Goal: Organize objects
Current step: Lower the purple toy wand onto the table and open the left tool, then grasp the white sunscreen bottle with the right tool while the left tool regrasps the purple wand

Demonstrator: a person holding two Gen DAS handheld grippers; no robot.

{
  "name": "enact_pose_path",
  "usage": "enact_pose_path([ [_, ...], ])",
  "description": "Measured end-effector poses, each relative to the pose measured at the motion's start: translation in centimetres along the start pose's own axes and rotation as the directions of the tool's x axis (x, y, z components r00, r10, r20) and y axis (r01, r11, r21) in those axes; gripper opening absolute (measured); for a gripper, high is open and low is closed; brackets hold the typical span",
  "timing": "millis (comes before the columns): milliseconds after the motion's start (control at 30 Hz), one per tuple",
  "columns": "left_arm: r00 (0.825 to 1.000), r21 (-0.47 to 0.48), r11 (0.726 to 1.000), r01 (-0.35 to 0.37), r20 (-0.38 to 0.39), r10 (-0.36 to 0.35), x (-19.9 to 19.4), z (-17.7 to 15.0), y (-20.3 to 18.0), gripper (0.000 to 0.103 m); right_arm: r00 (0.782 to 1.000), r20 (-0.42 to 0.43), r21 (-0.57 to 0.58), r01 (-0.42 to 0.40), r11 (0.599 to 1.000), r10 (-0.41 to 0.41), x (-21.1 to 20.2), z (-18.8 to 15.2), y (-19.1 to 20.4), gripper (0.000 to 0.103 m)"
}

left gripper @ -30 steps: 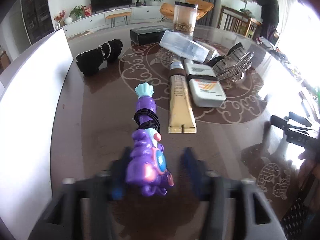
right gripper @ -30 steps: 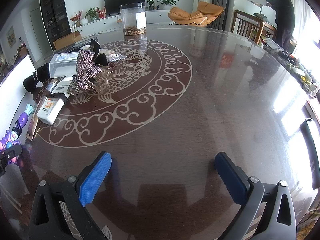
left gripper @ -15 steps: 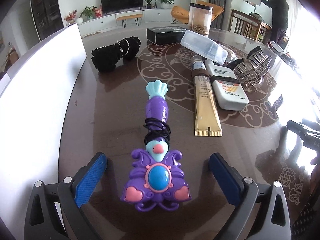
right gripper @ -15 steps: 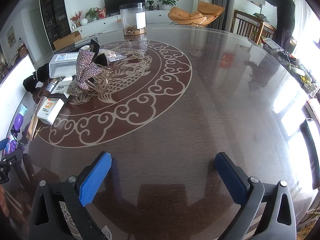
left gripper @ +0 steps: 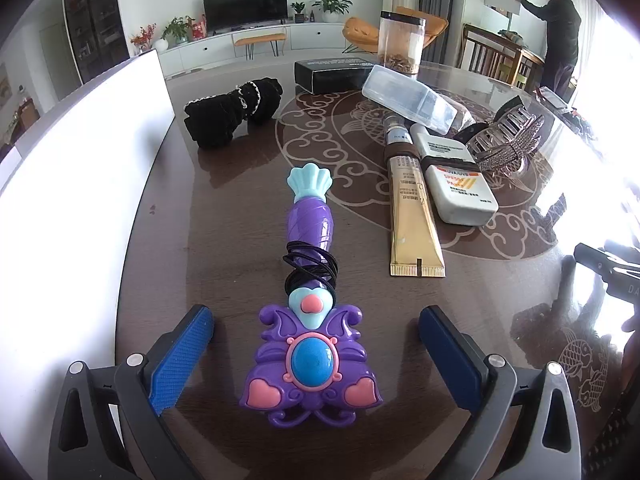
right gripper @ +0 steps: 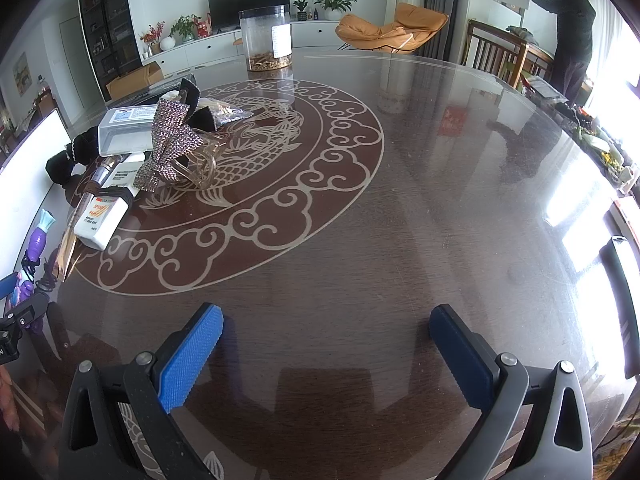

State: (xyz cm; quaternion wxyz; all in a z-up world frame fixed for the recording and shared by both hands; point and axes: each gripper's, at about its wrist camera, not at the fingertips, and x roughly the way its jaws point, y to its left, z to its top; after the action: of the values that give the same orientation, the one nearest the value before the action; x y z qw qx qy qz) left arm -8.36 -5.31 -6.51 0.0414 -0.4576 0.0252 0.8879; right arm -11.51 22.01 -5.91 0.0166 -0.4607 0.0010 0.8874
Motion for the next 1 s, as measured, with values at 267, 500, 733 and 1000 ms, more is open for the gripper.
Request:
enact_pose_path([
  [267, 1.000, -0.002, 1.000, -0.003, 0.002, 0.003, 0.0, 0.0, -0.1, 0.103, 1.000, -0.007, 0.019, 0.005, 1.000, -0.005, -0.2, -0.1, 0.0, 0.103],
  [500, 1.000, -0.005, 1.000, -0.005, 0.003, 0.005, 0.0, 0.1, -0.1, 0.103, 0.930, -0.019, 0.086, -0.363, 0.928, 0.366, -1.4, 3.3, 7.6, 0.100],
  [733, 1.000, -0.005, 1.000, -0.003, 0.003, 0.003, 0.0, 0.0, -0.1, 0.103, 0.950, -0.140, -0.003, -0.284, 0.959, 0.281, 3.4, 8.2, 15.1, 0.071],
  [1000, 1.000, 0.001, 1.000, 0.010, 0.000, -0.010, 0.1, 0.1, -0.1, 0.103, 0.941, -0.162, -0.101, -0.314, 0.944, 0.296, 0.5, 4.0, 11.8, 0.050],
])
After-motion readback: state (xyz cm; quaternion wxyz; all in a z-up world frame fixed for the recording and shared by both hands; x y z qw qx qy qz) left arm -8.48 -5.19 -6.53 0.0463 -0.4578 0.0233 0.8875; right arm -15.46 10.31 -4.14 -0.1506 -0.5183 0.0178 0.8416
